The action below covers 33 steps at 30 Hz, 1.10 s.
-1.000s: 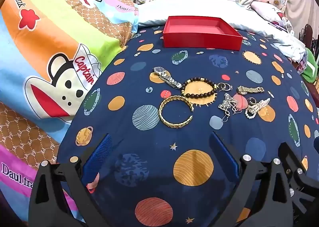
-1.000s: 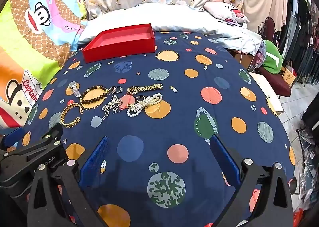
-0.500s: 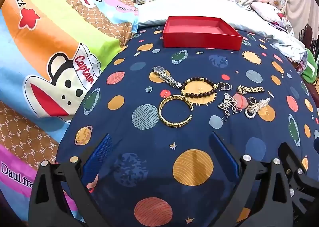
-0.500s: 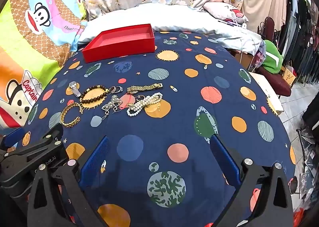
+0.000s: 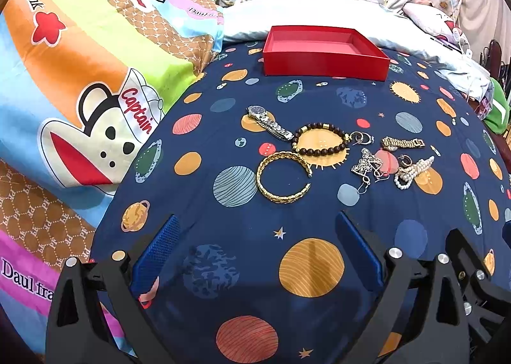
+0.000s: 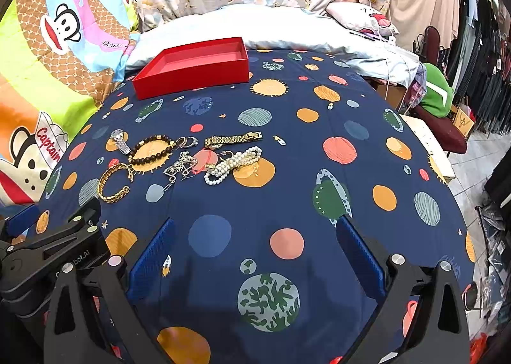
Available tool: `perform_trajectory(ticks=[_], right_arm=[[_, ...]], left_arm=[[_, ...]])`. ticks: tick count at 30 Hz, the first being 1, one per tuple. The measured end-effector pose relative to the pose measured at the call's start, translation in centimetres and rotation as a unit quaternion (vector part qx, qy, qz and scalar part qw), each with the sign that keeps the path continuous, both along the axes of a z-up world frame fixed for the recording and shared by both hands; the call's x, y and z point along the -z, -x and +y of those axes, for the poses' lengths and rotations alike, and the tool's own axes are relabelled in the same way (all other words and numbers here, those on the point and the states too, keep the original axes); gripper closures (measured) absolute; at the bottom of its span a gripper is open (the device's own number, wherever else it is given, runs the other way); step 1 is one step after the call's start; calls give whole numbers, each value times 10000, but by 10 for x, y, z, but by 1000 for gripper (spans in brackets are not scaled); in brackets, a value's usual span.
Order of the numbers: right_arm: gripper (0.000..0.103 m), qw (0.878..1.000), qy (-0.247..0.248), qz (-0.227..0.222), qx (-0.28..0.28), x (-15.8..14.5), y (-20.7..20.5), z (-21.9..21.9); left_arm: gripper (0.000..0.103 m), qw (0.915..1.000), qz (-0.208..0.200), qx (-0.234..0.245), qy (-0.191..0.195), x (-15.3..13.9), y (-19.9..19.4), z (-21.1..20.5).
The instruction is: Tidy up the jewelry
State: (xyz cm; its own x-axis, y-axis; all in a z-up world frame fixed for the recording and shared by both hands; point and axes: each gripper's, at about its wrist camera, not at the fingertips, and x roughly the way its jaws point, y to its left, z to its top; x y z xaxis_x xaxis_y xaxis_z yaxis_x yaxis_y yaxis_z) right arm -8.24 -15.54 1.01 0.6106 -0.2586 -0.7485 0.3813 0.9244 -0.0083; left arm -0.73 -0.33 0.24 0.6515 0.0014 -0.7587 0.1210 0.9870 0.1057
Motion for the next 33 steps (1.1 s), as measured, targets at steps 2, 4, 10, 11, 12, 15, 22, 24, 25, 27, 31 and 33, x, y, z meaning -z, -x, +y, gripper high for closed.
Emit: perform_trajectory(ticks=[2,4,10,11,12,15,22,24,25,27,31,33], right_arm=[[5,10000,-2,3,-2,0,0,0],[5,10000,-1,4,-4,0,0,0],[5,10000,-8,5,-2,0,0,0],[5,10000,-5,7,-2,0,0,0],[5,10000,-10,7,-2,1,0,0],[5,10000,-10,13,-1,2,1,1],[5,10000,-15,20,4,5,0,2],[5,10000,-16,20,3,5,0,2],[5,10000,-15,20,4,6,0,2],[5,10000,-16,21,4,5,0,2],[5,10000,-15,22,3,5,0,2],[5,10000,-18,26,4,5,0,2]], left_arm=[[8,10000,10,4,21,-1,-2,7],[8,10000,14,2,26,-1,-2,8],[8,10000,10,7,25,-1,-2,7],[8,10000,12,4,21,-1,-2,8],[8,10000,9,2,20,-1,-2,8],[8,10000,20,-3,28,0,-2,9],[8,10000,26,2,31,0,-2,9],[8,10000,29,-1,35,0,-2,10],[8,10000,23,2,30,0,-2,9],[8,10000,22,3,29,0,-2,9],[8,10000,11,4,22,0,-2,9],[8,10000,26,6,32,0,-2,9]])
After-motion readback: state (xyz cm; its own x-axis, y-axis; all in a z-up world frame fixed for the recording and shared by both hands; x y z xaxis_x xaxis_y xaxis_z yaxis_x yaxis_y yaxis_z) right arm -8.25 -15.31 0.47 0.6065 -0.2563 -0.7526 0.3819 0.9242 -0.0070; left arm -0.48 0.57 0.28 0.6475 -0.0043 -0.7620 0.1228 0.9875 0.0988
